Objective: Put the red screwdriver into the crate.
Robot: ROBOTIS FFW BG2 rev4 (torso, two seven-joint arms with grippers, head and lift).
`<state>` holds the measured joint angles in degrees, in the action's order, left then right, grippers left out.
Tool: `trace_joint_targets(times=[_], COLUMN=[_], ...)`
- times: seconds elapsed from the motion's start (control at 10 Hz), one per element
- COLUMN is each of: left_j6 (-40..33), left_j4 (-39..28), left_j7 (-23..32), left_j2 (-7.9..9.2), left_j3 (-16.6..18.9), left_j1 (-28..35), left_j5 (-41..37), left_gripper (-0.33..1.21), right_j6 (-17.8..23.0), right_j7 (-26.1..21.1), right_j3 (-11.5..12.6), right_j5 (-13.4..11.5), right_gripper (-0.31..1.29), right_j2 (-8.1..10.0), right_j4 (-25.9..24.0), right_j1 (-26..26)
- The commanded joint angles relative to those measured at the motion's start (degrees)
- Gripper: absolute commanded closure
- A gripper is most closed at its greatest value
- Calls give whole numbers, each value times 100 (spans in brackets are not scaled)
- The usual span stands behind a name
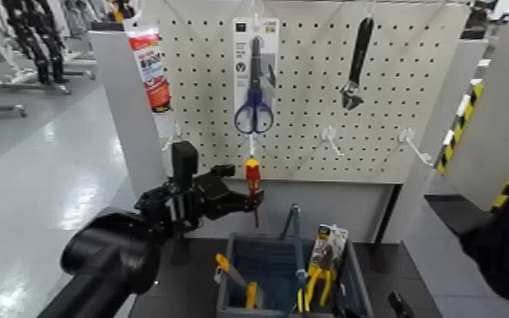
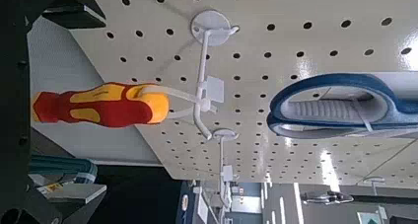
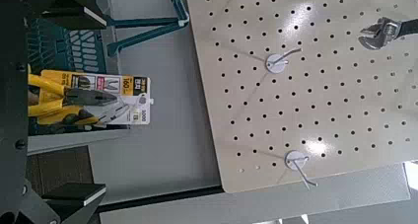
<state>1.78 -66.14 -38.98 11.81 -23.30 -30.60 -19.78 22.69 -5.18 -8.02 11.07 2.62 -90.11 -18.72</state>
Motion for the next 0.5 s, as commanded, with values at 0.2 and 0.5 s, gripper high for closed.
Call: trace_joint_targets(times=[0.2,0.5], left_j6=[51,130], left_j4=[198,207], left_j7=[-49,-31], left_j2=[-47,-65], left_j3=[-122,-175], left_j1=[-122,-148], left_j5=[-105,-184], left_gripper=[70,118], right_j6=[-19,-10], right_j7=[0,0], right_j3=[37,37], right_j5=[0,0], right_gripper=[13,13], right_j2=[1,10], right_j4=[-24,-15], right_j1=[-9,-9])
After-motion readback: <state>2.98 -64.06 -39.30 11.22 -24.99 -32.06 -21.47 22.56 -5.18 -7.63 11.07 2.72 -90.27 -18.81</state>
